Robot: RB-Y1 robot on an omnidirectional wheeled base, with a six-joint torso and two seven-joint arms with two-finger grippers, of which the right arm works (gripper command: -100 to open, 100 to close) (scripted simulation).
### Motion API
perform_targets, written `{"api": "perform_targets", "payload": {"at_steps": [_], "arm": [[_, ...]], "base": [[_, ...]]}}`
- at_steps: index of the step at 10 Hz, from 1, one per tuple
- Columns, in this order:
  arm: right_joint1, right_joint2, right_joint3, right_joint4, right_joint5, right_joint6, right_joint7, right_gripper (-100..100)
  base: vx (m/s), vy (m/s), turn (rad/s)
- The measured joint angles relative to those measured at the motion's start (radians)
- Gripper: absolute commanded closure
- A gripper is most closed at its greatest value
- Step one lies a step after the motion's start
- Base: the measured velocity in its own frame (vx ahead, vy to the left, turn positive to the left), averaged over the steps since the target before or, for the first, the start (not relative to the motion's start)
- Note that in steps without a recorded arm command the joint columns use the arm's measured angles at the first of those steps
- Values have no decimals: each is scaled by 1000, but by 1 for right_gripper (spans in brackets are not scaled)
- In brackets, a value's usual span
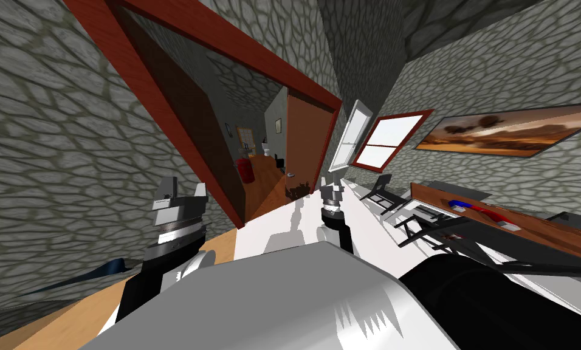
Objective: Push the door open
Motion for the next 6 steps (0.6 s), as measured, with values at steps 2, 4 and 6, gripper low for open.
{"api": "perform_targets", "payload": {"at_steps": [2,4,6], "arm": [[-13,-10,1,41,2,-7,0,-100],[-20,-14,8,74,8,-16,5,-100],[-42,-21,7,120,10,-21,7,-100]], "base": [[127,-43,29],[85,-37,21],[88,-39,31]]}}
